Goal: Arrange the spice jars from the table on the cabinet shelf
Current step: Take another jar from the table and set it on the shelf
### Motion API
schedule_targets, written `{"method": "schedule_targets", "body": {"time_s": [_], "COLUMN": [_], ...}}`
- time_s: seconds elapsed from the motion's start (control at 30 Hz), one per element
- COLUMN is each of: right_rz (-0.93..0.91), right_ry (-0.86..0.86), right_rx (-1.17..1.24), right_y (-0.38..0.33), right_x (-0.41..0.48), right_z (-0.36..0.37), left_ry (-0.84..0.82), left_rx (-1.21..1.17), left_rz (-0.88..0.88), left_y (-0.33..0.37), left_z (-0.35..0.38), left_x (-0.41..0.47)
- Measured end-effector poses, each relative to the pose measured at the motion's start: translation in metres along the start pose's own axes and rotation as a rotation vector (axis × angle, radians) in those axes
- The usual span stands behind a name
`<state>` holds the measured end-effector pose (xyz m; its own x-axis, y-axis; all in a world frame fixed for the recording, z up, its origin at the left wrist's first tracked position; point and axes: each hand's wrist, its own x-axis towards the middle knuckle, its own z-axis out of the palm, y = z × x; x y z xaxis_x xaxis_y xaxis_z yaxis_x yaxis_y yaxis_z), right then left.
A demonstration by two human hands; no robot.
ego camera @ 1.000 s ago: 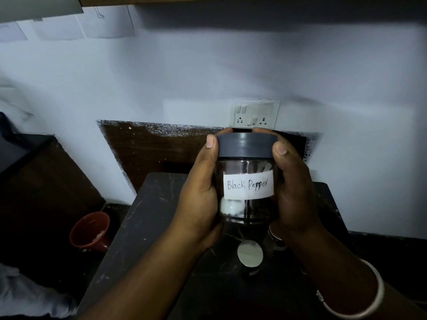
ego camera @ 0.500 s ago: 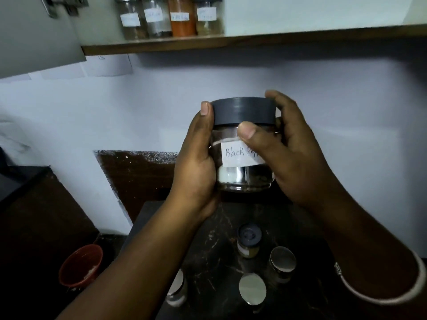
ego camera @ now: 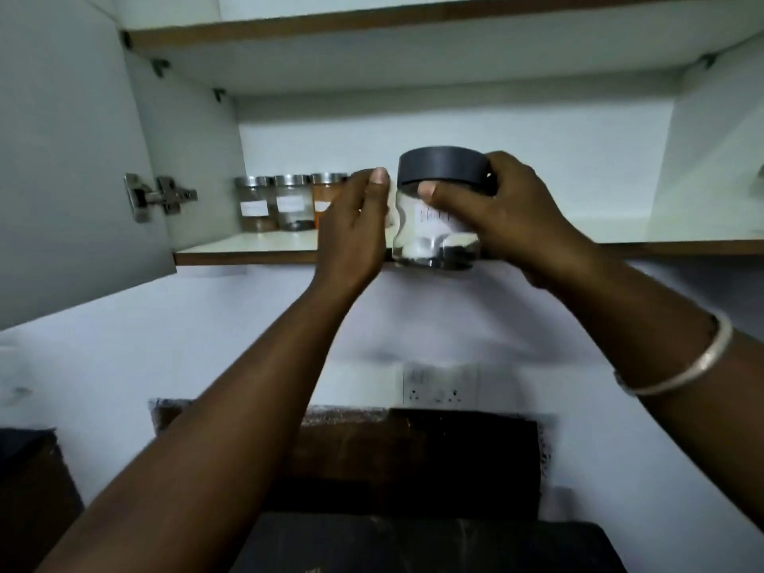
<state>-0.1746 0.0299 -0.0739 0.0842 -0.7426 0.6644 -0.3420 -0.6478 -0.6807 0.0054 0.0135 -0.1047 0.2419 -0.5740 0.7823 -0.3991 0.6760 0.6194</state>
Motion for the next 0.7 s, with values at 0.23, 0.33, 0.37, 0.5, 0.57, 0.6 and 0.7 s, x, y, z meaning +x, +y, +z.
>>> {"method": "schedule_targets", "body": {"time_s": [0.23, 0.33, 0.37, 0.5, 0.57, 0.6, 0.7], "right_rz": [0.141, 0.195, 0.213, 0.278, 0.287, 0.287, 0.283], "right_ry": [-0.020, -0.036, -0.051, -0.132, -0.175, -0.192, -0.216], "right_rx": [-0.109, -0.217, -0.232, -0.305, -0.367, -0.390, -0.463], "right_y": [0.031, 0.050, 0.056, 0.076, 0.083, 0.086, 0.093], "right_x": [0.131, 0.171, 0.181, 0.212, 0.222, 0.227, 0.238], "right_z": [0.021, 0.045, 0.053, 0.088, 0.101, 0.107, 0.115], "left_ry": [-0.356, -0.369, -0.383, -0.370, -0.369, -0.367, -0.348], "left_rx": [0.984, 1.021, 1.033, 1.067, 1.063, 1.059, 1.065], "left_rz": [-0.101, -0.064, -0.060, -0.042, -0.031, -0.024, -0.015], "left_y": [-0.079, -0.087, -0.089, -0.097, -0.099, -0.100, -0.103], "left_z": [0.003, 0.004, 0.004, 0.002, 0.004, 0.004, 0.005], "left_x": [0.069, 0.072, 0.072, 0.074, 0.073, 0.073, 0.073]}}
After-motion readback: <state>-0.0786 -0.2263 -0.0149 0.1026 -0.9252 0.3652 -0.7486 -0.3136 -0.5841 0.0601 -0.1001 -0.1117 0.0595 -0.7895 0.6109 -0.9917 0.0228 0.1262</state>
